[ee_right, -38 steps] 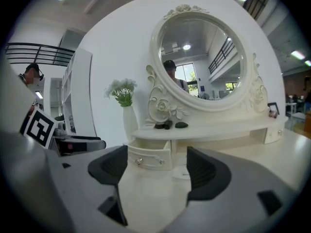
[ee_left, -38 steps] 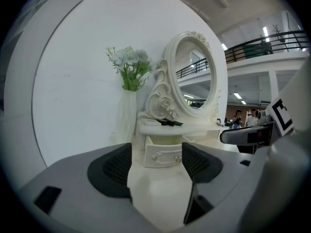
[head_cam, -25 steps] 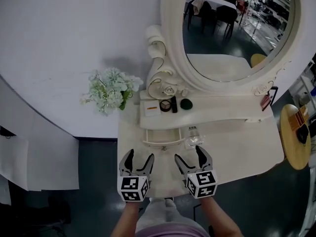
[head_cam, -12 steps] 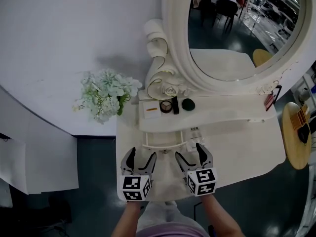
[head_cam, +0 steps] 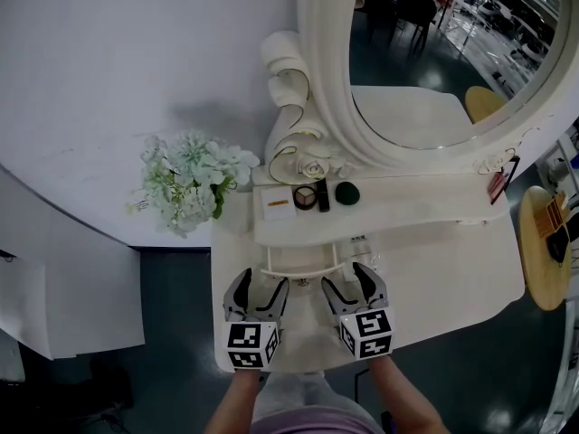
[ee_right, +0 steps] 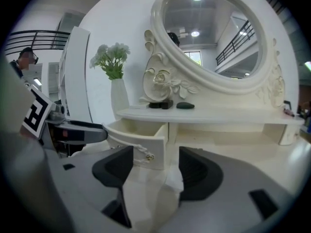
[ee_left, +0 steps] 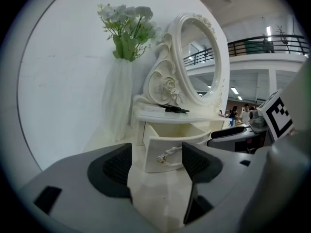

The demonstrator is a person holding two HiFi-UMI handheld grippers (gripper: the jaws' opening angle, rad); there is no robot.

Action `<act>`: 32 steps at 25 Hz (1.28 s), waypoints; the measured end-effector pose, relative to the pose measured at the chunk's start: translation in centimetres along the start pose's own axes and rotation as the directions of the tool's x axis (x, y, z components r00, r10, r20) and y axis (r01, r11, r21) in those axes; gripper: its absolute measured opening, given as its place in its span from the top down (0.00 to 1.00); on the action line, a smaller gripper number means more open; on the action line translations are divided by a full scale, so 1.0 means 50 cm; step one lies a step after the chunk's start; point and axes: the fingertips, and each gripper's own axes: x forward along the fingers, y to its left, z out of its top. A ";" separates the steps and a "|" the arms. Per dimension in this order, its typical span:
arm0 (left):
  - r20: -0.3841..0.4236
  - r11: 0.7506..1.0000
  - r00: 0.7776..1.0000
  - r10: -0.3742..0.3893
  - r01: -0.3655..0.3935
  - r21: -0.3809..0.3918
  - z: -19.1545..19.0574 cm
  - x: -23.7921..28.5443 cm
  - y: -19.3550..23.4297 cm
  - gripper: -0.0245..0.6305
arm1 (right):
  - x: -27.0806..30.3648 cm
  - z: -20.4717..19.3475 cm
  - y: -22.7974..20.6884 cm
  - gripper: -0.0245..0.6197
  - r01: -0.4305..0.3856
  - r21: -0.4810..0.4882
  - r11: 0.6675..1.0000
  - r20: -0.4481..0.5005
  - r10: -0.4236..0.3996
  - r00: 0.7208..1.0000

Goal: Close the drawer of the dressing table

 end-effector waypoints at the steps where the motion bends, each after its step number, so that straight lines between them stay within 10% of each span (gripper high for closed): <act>1: 0.001 1.000 1.000 0.000 0.000 0.005 0.001 0.001 -0.001 0.47 | 0.001 0.001 0.000 0.51 -0.001 -0.004 1.000 0.002 0.001 1.000; 32: -0.005 1.000 1.000 -0.002 0.002 0.014 0.020 0.041 0.020 0.48 | 0.042 0.024 -0.009 0.53 0.008 -0.025 1.000 0.001 -0.008 1.000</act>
